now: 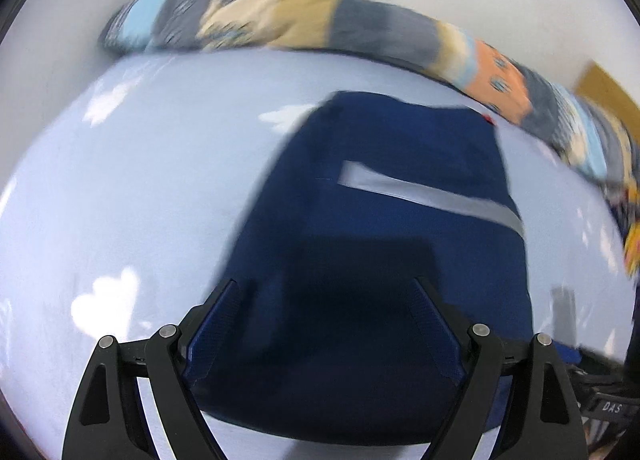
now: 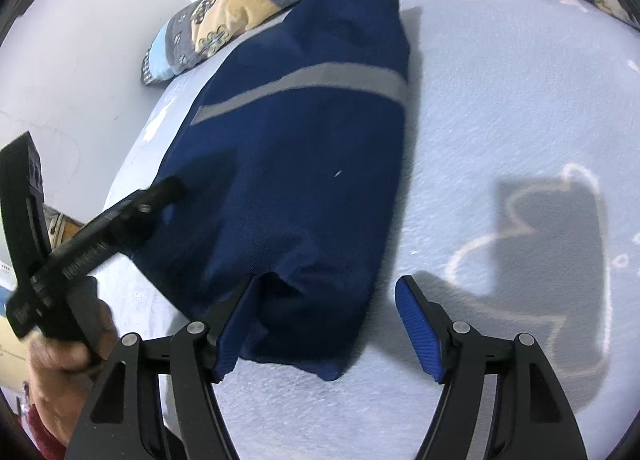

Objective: Fold large clothes

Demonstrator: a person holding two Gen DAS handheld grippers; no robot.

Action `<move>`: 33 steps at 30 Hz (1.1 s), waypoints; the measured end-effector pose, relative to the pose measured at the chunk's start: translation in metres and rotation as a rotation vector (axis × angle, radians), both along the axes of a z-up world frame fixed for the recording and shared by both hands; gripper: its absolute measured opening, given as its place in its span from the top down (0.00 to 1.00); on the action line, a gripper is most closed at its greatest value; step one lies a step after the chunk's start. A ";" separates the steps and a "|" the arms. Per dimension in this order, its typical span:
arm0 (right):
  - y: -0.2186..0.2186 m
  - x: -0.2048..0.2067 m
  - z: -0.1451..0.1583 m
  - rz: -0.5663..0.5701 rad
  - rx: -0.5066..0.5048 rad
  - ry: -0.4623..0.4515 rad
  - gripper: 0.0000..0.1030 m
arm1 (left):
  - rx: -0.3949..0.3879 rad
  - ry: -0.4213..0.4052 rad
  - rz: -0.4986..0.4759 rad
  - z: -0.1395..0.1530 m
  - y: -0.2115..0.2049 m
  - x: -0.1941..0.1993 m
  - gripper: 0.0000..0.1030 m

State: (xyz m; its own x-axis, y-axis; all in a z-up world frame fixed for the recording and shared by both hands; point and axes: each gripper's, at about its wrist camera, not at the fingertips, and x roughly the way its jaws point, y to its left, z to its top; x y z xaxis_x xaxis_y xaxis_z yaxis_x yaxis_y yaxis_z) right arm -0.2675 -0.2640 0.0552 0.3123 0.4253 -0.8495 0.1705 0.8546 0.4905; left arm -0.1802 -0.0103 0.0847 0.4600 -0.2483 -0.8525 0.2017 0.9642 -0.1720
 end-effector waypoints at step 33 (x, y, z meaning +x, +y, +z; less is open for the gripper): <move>-0.009 0.030 -0.048 -0.097 0.360 -0.083 0.13 | -0.586 0.347 -0.237 -0.097 0.012 0.082 0.03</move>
State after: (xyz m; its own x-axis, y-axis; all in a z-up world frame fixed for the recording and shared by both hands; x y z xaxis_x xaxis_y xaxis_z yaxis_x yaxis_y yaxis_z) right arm -0.2374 -0.2732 0.0073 0.4268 0.6573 -0.6211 0.1891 0.6068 0.7721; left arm -0.0981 0.0020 -0.0121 0.0640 -0.7693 -0.6356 0.2337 0.6308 -0.7399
